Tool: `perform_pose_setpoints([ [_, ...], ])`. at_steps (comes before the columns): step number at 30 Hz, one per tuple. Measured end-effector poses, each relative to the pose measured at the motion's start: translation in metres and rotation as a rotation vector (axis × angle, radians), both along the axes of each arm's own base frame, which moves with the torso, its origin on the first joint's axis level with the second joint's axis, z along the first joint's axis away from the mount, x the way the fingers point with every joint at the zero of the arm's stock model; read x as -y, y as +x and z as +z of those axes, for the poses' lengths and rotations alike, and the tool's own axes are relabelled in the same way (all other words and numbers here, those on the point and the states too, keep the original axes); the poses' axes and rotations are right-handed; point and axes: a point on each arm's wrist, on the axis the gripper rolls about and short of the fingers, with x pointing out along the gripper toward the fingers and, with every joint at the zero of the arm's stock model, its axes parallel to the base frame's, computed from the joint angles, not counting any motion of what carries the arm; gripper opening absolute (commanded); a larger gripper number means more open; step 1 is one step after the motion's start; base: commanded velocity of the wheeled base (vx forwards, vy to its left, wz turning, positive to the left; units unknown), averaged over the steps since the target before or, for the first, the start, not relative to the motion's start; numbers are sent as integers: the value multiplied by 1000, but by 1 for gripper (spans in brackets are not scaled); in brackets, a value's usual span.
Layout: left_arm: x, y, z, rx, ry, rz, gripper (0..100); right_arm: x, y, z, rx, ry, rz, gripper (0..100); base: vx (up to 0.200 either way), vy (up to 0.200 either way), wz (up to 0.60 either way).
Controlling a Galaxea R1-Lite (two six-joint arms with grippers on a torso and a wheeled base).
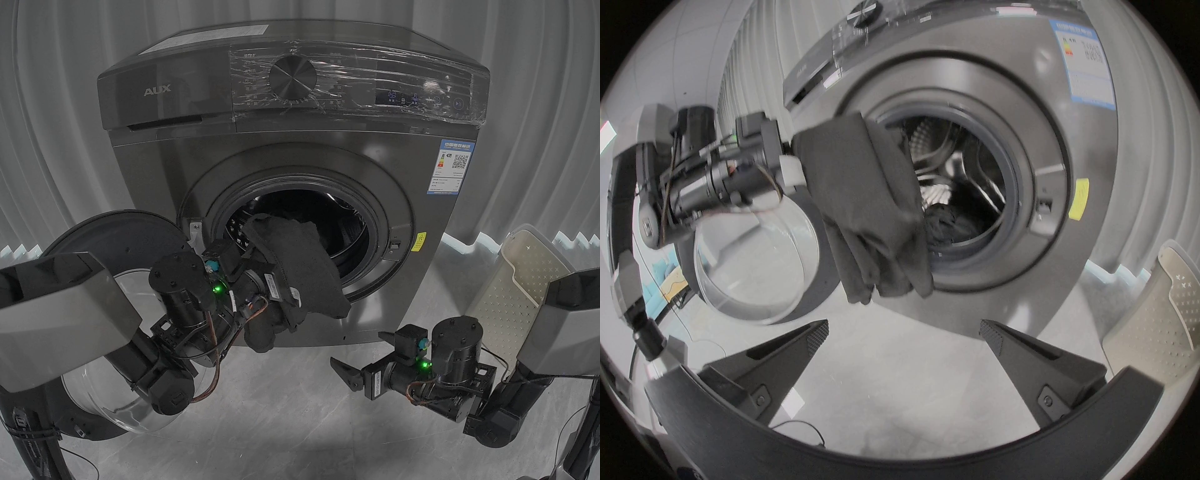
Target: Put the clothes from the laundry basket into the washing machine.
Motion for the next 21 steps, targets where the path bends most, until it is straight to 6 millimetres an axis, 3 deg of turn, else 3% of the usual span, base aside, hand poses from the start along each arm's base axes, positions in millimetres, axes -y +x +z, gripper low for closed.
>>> perform_pose_setpoints([
  [5,-3,-6,-5,-15,14,7,0,-1,3,-9,-19,-18,-27,100,0,0,0],
  [21,3,-10,-33,-62,115,28,0,0,19,-14,-13,7,-90,100,0,0,0],
])
